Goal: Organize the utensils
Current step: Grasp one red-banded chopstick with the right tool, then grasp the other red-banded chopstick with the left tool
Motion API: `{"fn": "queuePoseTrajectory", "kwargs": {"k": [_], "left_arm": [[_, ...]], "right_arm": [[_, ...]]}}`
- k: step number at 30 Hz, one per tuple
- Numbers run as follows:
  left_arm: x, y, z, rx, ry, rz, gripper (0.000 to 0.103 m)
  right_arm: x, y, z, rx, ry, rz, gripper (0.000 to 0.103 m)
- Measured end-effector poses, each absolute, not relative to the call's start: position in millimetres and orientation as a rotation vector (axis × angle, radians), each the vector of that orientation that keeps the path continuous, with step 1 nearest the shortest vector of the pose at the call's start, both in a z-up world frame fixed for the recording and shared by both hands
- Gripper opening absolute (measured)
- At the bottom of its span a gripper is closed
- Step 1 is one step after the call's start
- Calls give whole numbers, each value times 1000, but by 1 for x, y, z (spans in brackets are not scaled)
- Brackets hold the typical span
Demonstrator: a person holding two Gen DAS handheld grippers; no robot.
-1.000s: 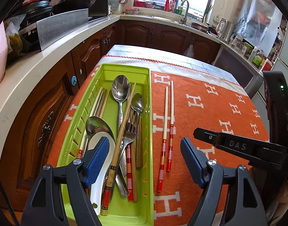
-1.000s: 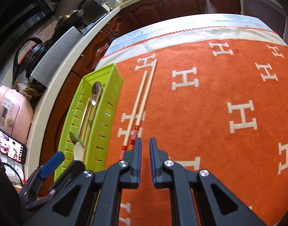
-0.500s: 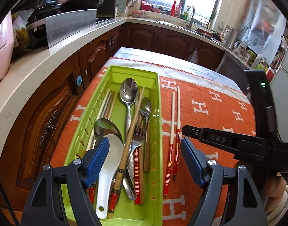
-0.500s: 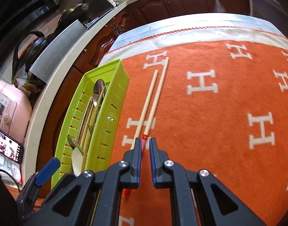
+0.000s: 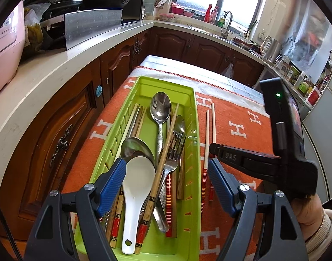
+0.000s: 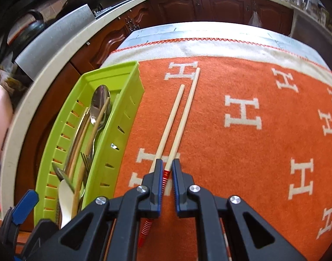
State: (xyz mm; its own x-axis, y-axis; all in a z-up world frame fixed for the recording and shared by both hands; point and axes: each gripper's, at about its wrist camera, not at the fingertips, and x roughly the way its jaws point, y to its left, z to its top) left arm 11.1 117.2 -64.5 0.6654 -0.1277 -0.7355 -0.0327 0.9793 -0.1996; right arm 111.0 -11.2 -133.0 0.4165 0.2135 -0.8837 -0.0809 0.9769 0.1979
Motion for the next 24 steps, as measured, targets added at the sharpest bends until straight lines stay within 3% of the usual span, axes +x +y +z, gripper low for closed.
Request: {"fn": "queuePoseTrajectory", "kwargs": {"k": [6,17,24], "left_arm": [[9,116,-62,-190,845,-50,76],[10,81,-54,-113,881,-157,76],[29,42,-67,-69,978,-293,49]], "right_arm": [[114,-4,-132,62,1145,172,9],[95,-67,-134,267,1166,132,5],[73,-115,-135,379,1157,111,5]]}}
